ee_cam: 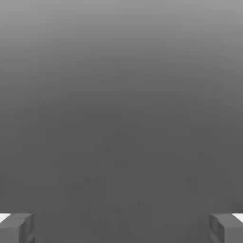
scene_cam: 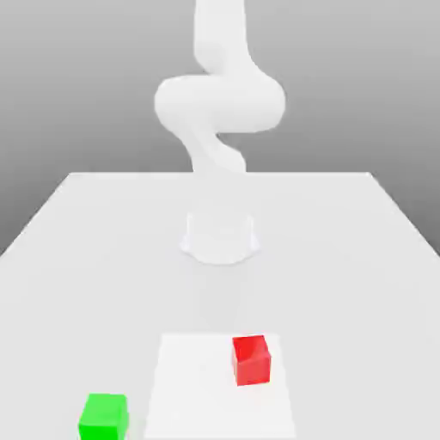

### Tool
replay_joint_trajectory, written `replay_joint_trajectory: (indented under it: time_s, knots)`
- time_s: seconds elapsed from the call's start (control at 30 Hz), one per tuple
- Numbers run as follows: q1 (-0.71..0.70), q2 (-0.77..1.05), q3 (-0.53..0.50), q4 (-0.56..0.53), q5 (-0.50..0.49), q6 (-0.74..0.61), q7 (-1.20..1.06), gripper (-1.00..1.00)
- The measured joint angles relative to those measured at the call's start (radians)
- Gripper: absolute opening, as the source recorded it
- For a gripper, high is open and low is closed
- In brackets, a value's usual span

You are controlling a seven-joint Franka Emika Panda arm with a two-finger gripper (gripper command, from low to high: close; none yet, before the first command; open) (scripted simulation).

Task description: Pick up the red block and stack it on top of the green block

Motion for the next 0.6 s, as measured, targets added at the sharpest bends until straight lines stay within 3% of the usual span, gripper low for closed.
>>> replay_joint_trajectory:
  time_s: [0.6]
  knots:
    - [0.075, 0.666, 0.03, -0.374, 0.009, 0.391, -0.037, 0.0]
